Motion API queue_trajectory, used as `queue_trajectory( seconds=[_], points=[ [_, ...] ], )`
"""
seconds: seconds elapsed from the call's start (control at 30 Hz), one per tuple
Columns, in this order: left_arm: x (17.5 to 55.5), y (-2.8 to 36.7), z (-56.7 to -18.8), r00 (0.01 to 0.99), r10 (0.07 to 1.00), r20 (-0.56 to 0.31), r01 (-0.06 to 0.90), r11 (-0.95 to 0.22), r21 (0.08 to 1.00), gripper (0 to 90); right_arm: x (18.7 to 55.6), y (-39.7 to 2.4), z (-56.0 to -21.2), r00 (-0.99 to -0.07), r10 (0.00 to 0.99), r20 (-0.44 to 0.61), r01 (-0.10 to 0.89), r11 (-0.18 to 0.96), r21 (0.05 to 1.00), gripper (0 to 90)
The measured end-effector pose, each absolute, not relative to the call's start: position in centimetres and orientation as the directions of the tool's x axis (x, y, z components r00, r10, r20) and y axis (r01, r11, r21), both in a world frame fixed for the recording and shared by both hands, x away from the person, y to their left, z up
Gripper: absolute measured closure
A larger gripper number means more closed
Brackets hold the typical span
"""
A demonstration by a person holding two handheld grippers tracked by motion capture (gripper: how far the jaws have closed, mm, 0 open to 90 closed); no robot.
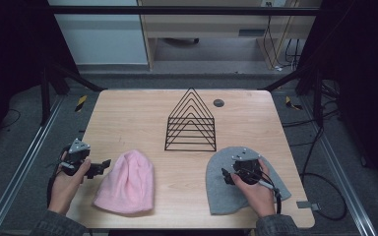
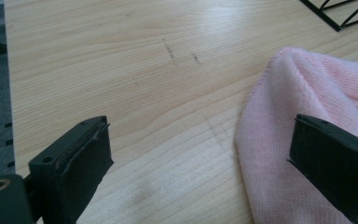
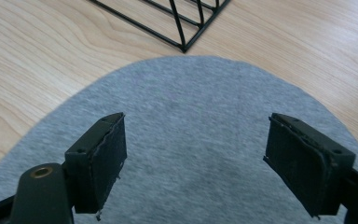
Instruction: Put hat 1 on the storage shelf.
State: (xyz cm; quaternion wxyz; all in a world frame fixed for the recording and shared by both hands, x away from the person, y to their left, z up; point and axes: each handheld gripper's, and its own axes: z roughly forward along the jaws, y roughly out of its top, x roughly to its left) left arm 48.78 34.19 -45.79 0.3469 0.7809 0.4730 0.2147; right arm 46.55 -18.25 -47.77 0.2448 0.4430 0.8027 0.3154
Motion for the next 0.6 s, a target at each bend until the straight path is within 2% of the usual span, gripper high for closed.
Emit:
queue_trajectory(
  seconds=[0.27, 0.53, 0.6],
  points=[
    [48.1, 33.0, -45.5, 0.521, 0.854, 0.006, 0.579, -0.358, 0.733, 5.5, 46.6, -18.9, -47.9, -0.484, 0.868, -0.111, 0.562, 0.405, 0.721, 22.2],
    [47.0, 31.2, -43.9, 0.592, 0.803, 0.065, 0.521, -0.444, 0.729, 6.4, 46.7, -19.2, -48.0, -0.474, 0.876, -0.086, 0.57, 0.38, 0.728, 23.5],
    [46.9, 30.9, -43.8, 0.605, 0.795, 0.045, 0.517, -0.436, 0.736, 6.7, 46.7, -19.4, -47.9, -0.471, 0.879, -0.079, 0.563, 0.368, 0.74, 24.8]
  ],
)
